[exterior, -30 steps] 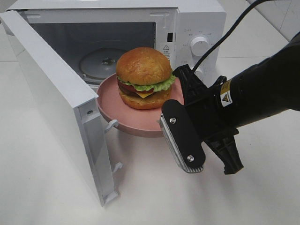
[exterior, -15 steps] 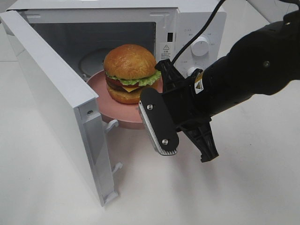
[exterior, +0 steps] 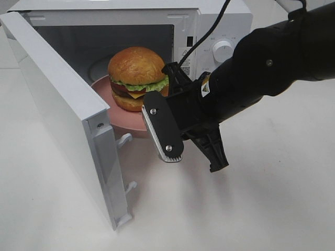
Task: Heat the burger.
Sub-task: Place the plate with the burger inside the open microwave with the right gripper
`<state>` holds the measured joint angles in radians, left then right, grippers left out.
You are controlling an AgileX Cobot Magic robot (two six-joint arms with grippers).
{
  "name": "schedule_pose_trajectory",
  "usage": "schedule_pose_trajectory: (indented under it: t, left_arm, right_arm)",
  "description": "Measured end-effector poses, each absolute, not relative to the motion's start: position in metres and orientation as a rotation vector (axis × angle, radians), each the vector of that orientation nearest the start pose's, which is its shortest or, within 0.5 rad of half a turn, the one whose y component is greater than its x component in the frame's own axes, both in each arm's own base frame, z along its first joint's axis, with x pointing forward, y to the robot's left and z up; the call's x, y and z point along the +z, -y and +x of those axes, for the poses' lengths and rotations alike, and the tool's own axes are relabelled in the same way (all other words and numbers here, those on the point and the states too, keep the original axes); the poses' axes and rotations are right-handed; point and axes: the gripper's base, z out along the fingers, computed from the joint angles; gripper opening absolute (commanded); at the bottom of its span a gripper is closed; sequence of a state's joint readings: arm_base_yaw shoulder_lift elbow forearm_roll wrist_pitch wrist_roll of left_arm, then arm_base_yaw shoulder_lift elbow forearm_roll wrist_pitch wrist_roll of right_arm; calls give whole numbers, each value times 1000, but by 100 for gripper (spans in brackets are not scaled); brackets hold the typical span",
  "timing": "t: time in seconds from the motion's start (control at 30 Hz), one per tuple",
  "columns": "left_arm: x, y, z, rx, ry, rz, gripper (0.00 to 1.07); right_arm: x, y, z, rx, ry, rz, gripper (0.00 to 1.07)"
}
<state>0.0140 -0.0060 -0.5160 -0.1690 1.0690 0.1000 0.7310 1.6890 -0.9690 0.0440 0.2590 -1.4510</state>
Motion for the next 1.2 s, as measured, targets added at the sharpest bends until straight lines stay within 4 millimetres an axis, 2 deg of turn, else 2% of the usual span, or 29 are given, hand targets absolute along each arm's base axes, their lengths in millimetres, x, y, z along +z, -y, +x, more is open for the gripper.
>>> schedule_pose_trajectory:
  t: [0.77, 0.93, 1.0, 1.2]
  left_arm:
    - [282, 14, -9, -129, -2019, 98, 98]
    - [282, 14, -9, -129, -2019, 98, 98]
    - [282, 14, -9, -129, -2019, 98, 98]
    - [282, 14, -9, -129, -2019, 98, 98]
  right_arm:
    - [183, -260, 275, -257, -1173, -2203, 0]
    - [187, -264, 286, -261, -1191, -2173, 0]
    - [182, -265, 297, -272, -1213, -2151, 0]
    - [176, -268, 304, -264, -1235, -2164, 0]
